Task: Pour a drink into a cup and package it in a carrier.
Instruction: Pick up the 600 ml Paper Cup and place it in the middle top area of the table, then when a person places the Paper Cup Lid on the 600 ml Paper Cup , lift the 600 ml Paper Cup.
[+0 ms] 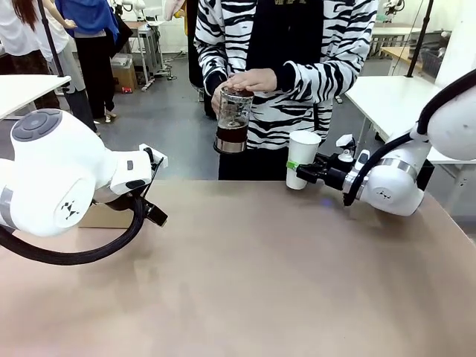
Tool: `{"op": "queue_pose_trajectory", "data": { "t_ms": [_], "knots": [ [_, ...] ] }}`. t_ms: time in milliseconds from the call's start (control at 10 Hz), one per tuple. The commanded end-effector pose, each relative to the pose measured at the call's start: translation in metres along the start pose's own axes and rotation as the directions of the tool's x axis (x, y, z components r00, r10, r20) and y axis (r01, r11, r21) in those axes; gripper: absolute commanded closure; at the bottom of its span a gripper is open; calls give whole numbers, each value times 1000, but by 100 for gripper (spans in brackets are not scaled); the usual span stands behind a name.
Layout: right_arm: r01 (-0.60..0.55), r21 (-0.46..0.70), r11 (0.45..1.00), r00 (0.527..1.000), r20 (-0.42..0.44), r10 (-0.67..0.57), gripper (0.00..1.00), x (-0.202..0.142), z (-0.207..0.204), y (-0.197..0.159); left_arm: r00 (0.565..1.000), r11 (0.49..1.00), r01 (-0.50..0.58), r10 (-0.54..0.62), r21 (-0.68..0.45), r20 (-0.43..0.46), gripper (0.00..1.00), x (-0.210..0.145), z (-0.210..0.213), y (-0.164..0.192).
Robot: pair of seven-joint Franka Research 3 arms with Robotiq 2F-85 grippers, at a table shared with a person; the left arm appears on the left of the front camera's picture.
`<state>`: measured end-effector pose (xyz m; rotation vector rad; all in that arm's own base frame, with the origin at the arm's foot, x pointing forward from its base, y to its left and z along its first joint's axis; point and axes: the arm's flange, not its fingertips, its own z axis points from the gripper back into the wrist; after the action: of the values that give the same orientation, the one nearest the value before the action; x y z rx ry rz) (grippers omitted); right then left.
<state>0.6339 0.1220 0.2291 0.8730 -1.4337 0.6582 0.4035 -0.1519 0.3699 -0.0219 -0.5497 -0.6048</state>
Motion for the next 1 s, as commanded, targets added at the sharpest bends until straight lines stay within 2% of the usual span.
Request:
{"op": "queue_pose_trajectory", "data": {
  "t_ms": [0, 900],
  "knots": [
    [1, -7, 1000, 1000, 8, -1, 20, 3, 1, -1, 1000, 1000, 0, 0, -2, 2, 0, 0, 1, 0],
    [1, -7, 1000, 1000, 8, -1, 20, 3, 1, -1, 1000, 1000, 0, 0, -2, 2, 0, 0, 1, 0]
  ]
}}
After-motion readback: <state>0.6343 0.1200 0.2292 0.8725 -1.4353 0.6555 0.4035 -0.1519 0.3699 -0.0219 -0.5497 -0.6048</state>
